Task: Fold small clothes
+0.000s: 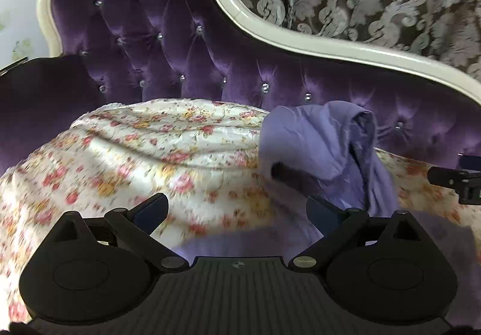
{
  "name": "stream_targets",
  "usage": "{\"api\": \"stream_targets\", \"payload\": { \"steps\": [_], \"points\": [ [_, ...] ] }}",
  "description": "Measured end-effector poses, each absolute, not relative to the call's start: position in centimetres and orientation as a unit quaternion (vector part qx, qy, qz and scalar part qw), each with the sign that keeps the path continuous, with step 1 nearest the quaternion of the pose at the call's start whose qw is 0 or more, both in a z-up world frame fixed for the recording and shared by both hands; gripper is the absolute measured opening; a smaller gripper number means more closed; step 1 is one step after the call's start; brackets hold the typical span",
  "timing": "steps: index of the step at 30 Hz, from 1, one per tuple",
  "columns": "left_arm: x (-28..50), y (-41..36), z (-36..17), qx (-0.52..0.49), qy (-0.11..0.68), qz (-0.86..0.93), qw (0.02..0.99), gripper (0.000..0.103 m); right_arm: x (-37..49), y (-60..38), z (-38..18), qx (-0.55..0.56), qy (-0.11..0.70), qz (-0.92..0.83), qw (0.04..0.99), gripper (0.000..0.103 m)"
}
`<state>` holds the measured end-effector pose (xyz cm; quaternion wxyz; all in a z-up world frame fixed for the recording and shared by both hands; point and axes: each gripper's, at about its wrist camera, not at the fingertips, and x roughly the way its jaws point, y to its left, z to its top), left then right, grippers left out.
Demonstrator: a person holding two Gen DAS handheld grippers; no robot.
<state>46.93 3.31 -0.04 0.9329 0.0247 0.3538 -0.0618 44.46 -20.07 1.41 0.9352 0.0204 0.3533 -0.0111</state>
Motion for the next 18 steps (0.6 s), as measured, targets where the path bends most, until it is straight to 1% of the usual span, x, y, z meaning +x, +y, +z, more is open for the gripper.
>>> {"api": "stream_targets", "payload": {
  "steps": [6,11,17,18],
  "points": [
    [51.2,0.9,-2.9,0.070,0.366,-0.060,0.926,0.099,48.6,-18.9,-0.6,0.002,0.350,-0.018,0.936,0.096],
    [53.3,-0.2,-4.7,0.087,0.376,-0.059,0.921,0.099,50.9,-18.1,-2.3,-0.017,0.361,-0.026,0.932,0.096],
    [55.5,-0.4,-6.5,0.067,0.398,-0.048,0.914,0.099,52.4,-17.9,-3.1,-0.019,0.367,-0.030,0.930,0.095],
    [55.9,-0.3,-6.7,0.062,0.399,-0.042,0.914,0.099,52.7,-17.9,-3.3,-0.024,0.365,-0.036,0.930,0.094]
  ]
}}
